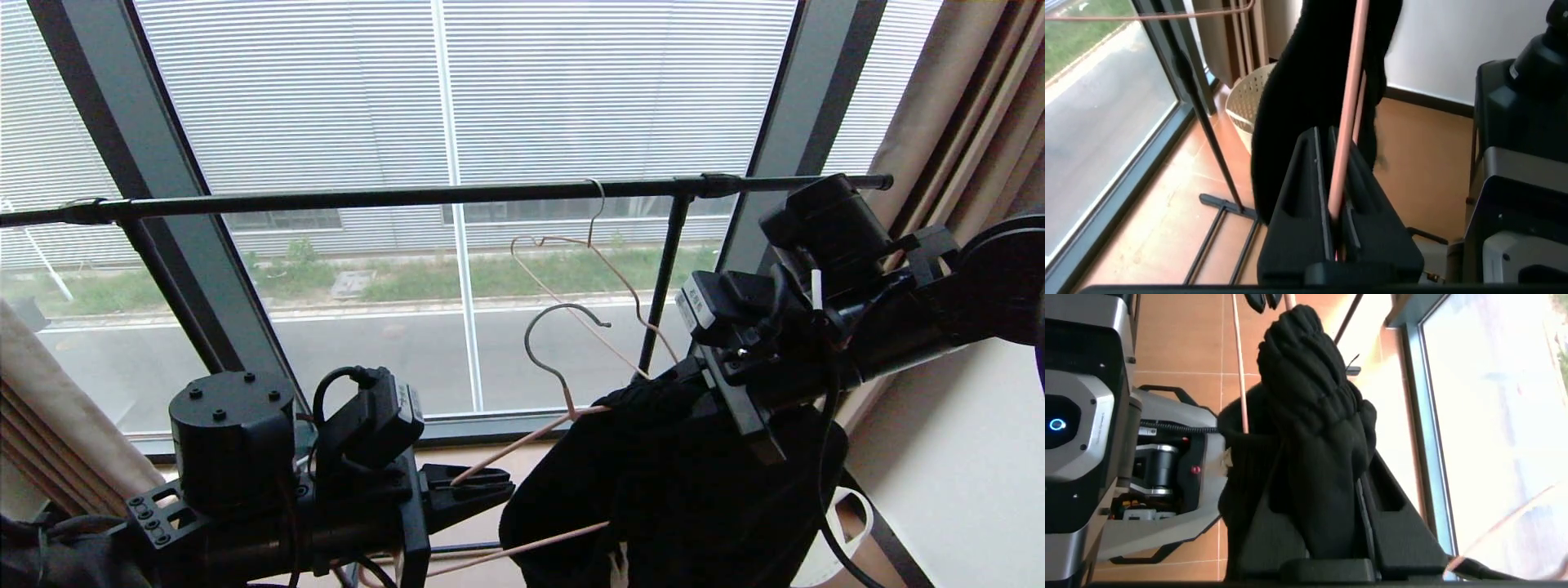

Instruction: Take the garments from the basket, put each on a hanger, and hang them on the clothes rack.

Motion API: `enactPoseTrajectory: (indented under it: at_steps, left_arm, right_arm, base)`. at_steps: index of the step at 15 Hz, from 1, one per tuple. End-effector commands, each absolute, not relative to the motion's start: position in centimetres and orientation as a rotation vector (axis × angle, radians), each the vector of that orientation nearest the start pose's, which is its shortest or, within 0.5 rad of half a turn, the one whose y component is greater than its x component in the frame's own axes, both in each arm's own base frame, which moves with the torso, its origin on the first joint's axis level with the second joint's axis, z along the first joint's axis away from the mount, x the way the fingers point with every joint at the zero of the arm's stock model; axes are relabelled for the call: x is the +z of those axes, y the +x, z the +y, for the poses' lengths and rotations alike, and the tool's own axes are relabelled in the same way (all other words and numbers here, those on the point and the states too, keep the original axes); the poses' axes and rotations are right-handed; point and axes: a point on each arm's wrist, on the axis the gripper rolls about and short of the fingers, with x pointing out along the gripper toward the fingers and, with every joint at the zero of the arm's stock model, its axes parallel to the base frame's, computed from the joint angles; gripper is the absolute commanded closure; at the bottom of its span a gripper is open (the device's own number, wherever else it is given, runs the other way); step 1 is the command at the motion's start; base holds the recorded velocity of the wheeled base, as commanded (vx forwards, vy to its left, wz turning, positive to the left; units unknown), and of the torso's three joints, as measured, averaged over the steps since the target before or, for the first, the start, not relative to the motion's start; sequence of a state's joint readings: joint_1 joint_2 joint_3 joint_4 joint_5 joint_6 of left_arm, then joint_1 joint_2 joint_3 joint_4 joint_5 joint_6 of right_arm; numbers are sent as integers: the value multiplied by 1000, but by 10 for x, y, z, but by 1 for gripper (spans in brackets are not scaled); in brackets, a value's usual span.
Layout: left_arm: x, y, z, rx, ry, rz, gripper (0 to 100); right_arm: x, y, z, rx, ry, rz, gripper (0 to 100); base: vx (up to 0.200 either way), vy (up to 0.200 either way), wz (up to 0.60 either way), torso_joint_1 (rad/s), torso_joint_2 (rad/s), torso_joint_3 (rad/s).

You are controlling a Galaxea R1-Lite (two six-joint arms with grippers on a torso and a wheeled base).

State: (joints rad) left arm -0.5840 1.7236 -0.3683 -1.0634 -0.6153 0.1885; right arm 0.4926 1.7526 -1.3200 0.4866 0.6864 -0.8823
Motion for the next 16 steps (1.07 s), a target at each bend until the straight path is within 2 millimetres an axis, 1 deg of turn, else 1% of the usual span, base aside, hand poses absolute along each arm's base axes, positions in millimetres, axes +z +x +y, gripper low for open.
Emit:
enactPoseTrajectory:
  at_steps: [1,5,6,10,12,13,14,16]
  left_arm:
    - [113,202,-149,-1216,161,200,100]
    - [112,201,-149,-1218,160,205,100]
    - [112,201,-149,-1218,160,205,0]
    - [113,203,-148,-1209,156,190,0]
    - [114,202,-136,-1168,156,155,0]
    - [114,202,-133,-1157,152,149,0]
    - [115,204,-126,-1113,148,138,0]
    - [120,204,-116,-1054,131,134,0]
  right_arm:
    - [215,259,155,1426,-625,408,100]
    - [218,257,154,1424,-627,400,100]
    - [218,257,154,1424,-627,399,100]
    - [218,256,153,1425,-626,398,100]
    - [221,254,150,1414,-624,391,100]
    - [222,253,149,1410,-623,390,100]
    - [226,254,141,1380,-607,392,100]
    - [228,257,134,1350,-593,397,100]
  base:
    - [0,0,0,0,0,0]
    - [0,0,0,0,0,0]
    - [0,0,0,0,0,0]
    - [0,0,0,0,0,0]
    - [0,0,0,0,0,0]
    - [0,0,0,0,0,0]
    - [0,0,0,0,0,0]
    - [0,0,0,0,0,0]
